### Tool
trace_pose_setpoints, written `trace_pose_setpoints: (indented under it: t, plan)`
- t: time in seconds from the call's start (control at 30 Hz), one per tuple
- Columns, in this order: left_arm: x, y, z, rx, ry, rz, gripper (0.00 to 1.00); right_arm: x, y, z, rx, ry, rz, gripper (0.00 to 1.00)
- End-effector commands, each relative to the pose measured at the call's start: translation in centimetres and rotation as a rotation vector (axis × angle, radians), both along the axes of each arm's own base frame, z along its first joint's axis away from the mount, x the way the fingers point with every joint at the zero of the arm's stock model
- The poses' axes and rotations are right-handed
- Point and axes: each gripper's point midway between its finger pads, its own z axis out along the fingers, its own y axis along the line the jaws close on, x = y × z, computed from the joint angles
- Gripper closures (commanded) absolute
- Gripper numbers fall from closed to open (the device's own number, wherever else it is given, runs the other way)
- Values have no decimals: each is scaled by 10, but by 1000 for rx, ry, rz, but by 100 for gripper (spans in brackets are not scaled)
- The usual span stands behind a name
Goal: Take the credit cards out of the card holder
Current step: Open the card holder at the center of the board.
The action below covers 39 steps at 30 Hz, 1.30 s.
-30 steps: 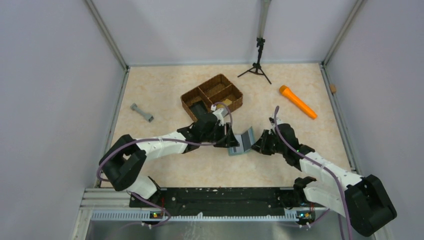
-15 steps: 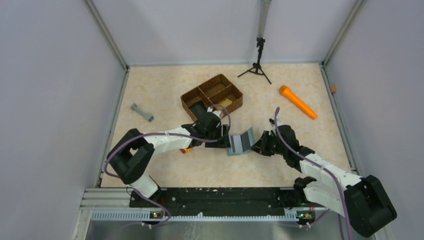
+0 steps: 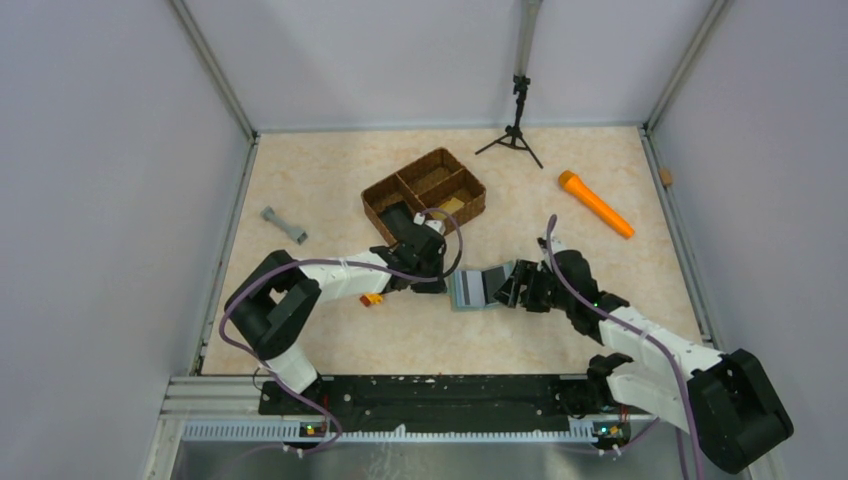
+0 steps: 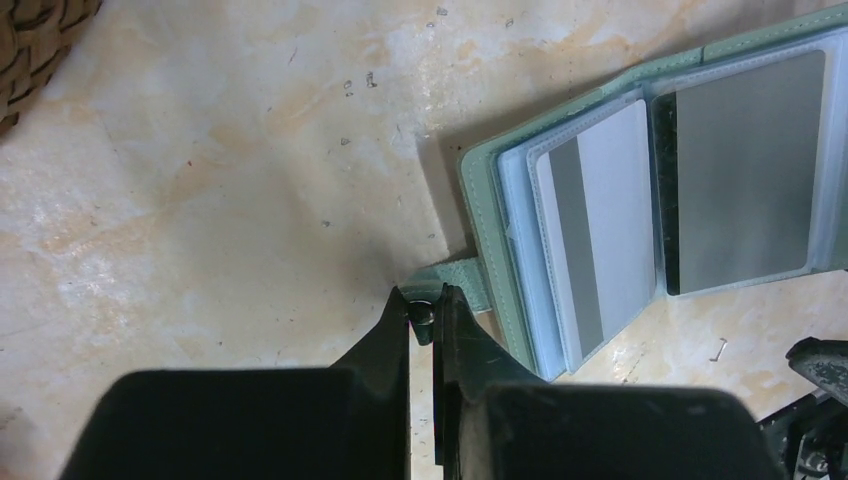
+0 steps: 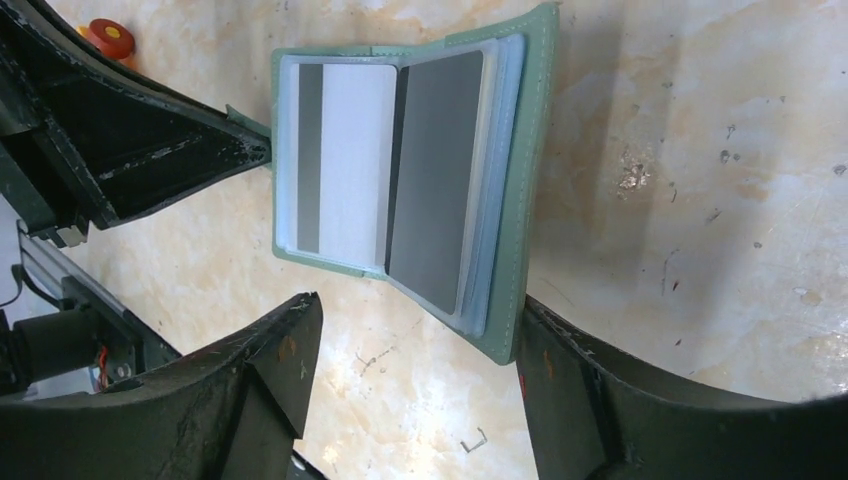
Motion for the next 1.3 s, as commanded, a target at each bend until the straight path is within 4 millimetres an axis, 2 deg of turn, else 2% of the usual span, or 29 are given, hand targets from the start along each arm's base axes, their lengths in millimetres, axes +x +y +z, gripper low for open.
trace_pose_setpoints:
  t: [0.0,0.1,0.2,0.3,0.53,0.6,0.7,0.8,0.87,0.9,0.93,1.07,1.27]
  plan:
    - [8,-5,22,-25,-67,-29,100,18,0,11,-26,-70,4,29]
    - [1,-11,31,-79,-69,-64,100,21,6,10,-11,-58,23,33]
    - [-2,-14,37,-123,-82,-77,100,23,11,10,23,-47,31,49]
    - [-4,-16,39,-156,-87,-88,100,24,15,13,56,-64,31,61]
    - [-12,-29,43,-219,-57,-143,100,28,19,21,98,-107,28,63]
    - [-10,-33,47,-242,-69,-149,100,30,19,18,91,-98,24,58]
    - [-10,-36,54,-263,-77,-159,100,32,19,11,71,-73,22,60]
    - [-12,-36,58,-276,-77,-164,100,34,21,7,65,-56,27,68]
    - [-12,-35,60,-282,-81,-162,100,35,21,7,62,-49,25,82]
    - [-12,-33,61,-282,-84,-155,100,35,21,8,59,-44,22,86]
    - [-12,-31,62,-284,-91,-145,97,36,21,11,57,-48,24,91]
    - [-12,-19,74,-346,-151,-102,73,36,16,32,71,-93,-4,99]
    - [-24,-4,102,-471,-188,-101,45,29,13,75,147,-167,-30,100]
